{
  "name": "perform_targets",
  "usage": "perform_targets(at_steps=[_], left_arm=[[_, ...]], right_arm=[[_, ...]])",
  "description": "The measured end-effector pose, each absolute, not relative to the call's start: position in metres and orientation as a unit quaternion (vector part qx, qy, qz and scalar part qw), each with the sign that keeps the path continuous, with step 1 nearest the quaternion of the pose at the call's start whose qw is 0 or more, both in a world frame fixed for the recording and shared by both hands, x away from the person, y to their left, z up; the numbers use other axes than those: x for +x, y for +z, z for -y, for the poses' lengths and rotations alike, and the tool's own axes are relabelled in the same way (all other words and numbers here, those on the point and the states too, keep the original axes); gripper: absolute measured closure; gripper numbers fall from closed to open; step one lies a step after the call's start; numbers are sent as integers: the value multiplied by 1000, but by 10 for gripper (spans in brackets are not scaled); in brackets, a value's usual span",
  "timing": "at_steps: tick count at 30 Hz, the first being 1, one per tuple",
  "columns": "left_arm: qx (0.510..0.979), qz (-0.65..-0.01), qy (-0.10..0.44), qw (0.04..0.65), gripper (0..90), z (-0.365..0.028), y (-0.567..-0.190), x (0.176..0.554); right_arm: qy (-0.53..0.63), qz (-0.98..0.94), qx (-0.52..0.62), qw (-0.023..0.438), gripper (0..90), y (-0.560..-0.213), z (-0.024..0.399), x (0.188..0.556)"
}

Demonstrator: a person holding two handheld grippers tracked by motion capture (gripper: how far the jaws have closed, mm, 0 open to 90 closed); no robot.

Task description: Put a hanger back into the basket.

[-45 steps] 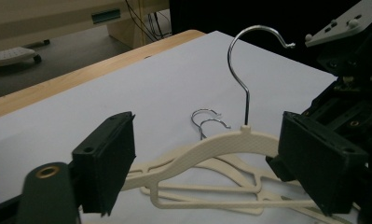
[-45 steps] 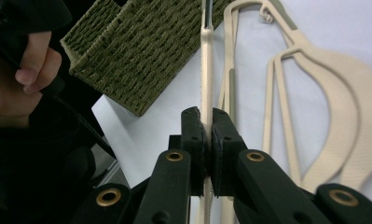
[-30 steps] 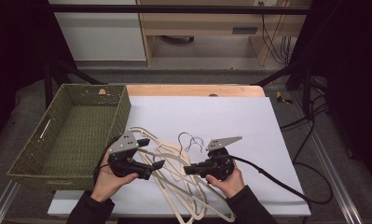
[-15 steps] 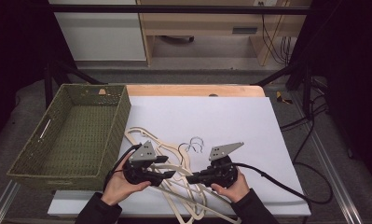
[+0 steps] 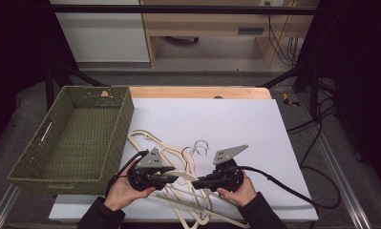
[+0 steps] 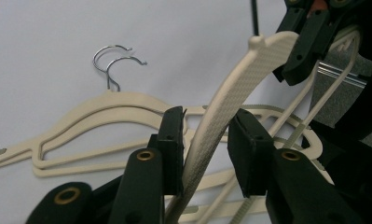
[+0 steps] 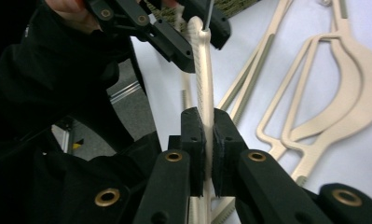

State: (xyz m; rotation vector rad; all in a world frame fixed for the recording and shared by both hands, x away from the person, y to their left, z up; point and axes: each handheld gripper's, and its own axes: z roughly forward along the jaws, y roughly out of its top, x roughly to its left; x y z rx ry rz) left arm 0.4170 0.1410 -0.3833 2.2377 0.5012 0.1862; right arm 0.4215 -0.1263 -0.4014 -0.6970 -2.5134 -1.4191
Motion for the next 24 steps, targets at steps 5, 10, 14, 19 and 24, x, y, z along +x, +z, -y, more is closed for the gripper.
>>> perform_targets(at_steps=[5, 10, 14, 19, 24], left_arm=[[890, -191, 69, 408, 726, -141, -381, 414], [892, -181, 51, 410, 802, -137, -380, 410], [891, -180, 31, 416, 839, -135, -379, 407], [886, -182, 42, 424, 859, -134, -374, 402], [878, -198, 63, 431, 863, -139, -370, 400]], right_arm=[[-480, 843, -237, 60, 796, -398, 129, 421], [-488, 840, -235, -2, 706, -394, 133, 419], [-489, 841, -231, -22, 637, -393, 134, 418], [-500, 833, -234, -40, 566, -389, 137, 415], [-522, 817, -238, -59, 480, -381, 149, 413]])
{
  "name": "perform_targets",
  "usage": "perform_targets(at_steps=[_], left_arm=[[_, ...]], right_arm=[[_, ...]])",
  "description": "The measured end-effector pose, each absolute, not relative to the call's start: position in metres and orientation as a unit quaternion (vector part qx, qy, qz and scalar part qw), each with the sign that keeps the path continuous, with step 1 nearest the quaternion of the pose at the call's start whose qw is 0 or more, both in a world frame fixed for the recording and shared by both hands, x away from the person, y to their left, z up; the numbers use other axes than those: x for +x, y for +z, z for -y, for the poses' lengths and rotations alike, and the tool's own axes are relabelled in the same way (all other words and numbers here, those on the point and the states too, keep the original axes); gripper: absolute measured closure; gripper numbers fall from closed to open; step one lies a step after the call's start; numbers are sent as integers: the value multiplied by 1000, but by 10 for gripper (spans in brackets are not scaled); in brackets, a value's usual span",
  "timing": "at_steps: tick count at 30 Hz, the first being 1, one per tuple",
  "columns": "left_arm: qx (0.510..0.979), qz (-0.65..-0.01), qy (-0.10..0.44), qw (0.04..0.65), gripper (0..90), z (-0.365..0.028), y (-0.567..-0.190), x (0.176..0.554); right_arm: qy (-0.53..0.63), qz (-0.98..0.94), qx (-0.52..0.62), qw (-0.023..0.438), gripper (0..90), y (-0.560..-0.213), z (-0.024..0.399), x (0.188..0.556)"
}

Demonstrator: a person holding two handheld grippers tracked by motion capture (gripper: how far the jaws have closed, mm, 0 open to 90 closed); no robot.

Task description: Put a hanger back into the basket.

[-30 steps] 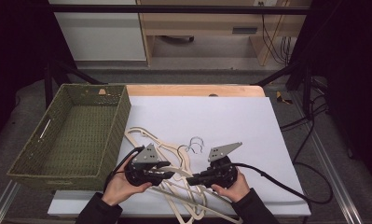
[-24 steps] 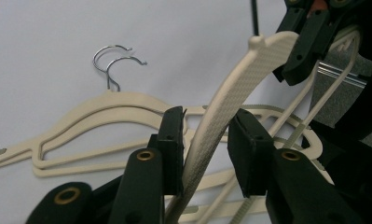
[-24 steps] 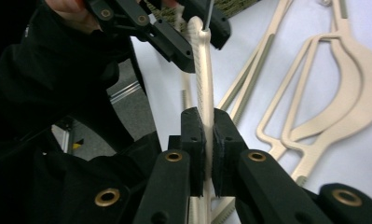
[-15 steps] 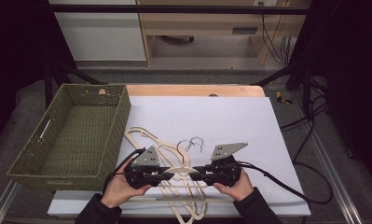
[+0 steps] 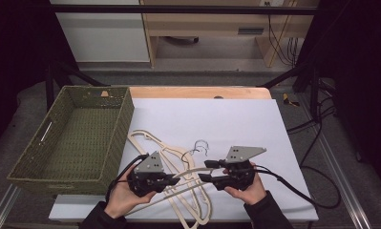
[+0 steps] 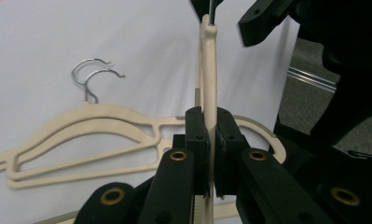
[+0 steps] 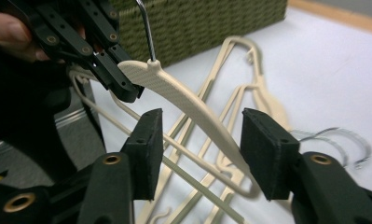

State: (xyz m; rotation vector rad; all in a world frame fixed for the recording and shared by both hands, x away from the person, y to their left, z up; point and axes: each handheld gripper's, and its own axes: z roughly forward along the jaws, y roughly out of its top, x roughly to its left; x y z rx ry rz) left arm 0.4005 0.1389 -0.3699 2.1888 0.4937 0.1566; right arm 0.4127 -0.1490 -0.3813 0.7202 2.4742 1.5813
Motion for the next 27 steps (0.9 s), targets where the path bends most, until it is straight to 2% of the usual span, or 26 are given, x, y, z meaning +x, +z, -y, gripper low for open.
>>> perform_targets(at_steps=[1, 2, 5, 11, 19, 27], left_arm=[[875, -204, 68, 434, 863, -141, -369, 401], [872, -210, 73, 437, 863, -142, -368, 401], [858, -234, 101, 445, 863, -151, -363, 402], [838, -253, 122, 468, 863, -162, -357, 403], [816, -264, 154, 491, 863, -180, -335, 401], [793, -275, 179, 513, 863, -207, -309, 402]], right_arm=[[532, -809, 240, 72, 425, -378, 154, 412], [532, -809, 240, 72, 425, -378, 154, 412], [545, -790, 261, 104, 300, -376, 167, 413], [553, -760, 315, 135, 164, -378, 188, 418], [551, -742, 349, 155, 94, -380, 206, 421], [554, -730, 360, 173, 87, -379, 220, 421]])
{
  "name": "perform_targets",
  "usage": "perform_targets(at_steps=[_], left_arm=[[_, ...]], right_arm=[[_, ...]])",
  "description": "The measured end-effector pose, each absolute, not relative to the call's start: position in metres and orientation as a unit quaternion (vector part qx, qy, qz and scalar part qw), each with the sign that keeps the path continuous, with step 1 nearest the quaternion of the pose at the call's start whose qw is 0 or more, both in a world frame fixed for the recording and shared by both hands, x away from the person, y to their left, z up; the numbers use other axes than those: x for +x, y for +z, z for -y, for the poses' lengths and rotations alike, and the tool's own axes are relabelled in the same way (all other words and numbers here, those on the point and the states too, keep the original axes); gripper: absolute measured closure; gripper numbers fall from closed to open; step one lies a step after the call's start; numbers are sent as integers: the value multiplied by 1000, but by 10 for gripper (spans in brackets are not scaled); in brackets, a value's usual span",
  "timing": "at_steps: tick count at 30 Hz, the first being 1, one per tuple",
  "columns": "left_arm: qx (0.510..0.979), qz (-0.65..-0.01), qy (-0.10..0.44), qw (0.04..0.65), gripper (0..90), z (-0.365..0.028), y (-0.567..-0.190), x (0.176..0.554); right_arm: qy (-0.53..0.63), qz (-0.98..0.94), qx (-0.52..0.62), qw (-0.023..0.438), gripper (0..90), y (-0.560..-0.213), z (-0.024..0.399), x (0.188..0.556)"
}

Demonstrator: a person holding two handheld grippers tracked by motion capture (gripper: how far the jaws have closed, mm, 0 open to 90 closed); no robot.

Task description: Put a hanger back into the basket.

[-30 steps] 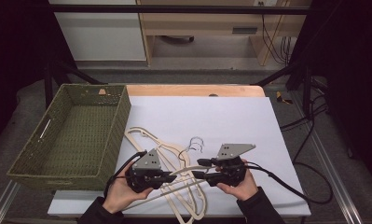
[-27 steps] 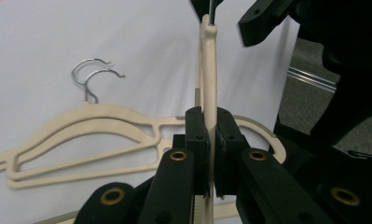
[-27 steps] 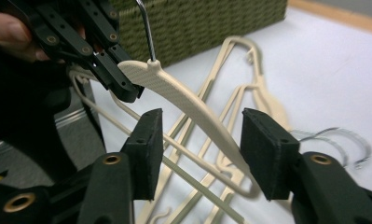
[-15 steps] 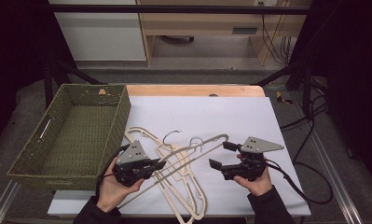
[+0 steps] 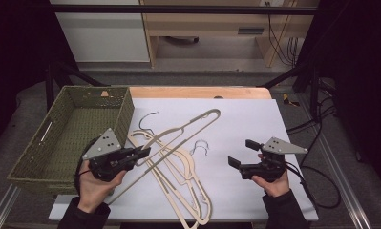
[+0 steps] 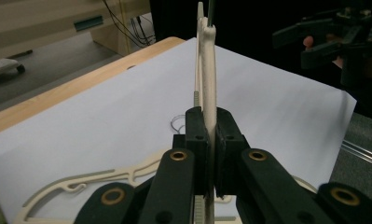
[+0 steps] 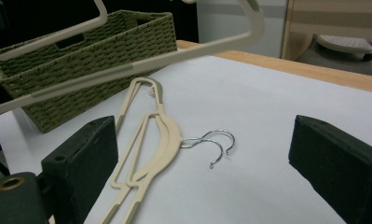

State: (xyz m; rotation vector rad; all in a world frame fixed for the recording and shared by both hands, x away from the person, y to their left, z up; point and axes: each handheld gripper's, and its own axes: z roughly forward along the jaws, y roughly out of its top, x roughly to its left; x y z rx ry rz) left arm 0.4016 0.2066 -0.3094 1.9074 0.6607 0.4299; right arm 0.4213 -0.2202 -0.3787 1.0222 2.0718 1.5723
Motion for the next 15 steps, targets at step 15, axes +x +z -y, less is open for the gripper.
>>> perform_targets(at_steps=[15], left_arm=[[777, -283, 227, 515, 863, -254, -252, 431]], right_arm=[[555, -720, 369, 190, 70, -376, 228, 420]])
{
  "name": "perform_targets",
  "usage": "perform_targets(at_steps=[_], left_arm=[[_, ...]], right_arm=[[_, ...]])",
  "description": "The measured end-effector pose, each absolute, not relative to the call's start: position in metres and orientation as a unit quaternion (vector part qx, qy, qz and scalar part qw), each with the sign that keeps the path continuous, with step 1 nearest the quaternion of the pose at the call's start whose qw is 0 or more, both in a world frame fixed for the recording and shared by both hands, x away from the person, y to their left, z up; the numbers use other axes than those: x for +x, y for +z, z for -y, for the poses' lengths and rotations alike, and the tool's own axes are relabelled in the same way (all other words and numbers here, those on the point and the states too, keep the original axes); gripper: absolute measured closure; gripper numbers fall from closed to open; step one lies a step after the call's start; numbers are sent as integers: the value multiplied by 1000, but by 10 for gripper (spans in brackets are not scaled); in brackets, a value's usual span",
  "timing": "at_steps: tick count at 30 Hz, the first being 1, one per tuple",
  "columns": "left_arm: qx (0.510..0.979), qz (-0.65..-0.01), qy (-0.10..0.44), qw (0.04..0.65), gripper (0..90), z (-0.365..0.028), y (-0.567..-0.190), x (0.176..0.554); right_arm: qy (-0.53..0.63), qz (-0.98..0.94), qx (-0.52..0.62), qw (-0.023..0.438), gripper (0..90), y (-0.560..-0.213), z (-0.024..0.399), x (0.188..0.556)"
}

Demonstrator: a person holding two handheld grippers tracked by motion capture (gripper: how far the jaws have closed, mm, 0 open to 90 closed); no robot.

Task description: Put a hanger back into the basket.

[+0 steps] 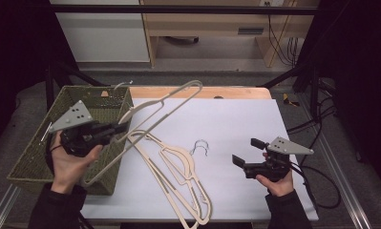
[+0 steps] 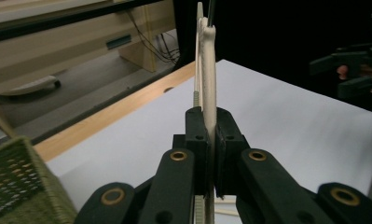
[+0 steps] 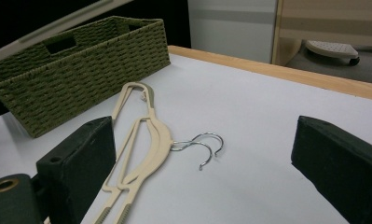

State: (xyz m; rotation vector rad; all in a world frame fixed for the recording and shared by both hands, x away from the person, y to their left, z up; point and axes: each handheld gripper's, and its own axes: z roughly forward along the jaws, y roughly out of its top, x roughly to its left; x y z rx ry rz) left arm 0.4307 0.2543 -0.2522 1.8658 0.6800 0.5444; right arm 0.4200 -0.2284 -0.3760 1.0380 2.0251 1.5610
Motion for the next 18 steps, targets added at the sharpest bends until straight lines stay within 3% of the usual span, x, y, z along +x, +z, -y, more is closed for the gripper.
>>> perform_targets(at_steps=[18], left_arm=[[771, -334, 253, 480, 863, -342, -255, 481]], right_arm=[[556, -719, 368, 194, 59, -375, 230, 420]])
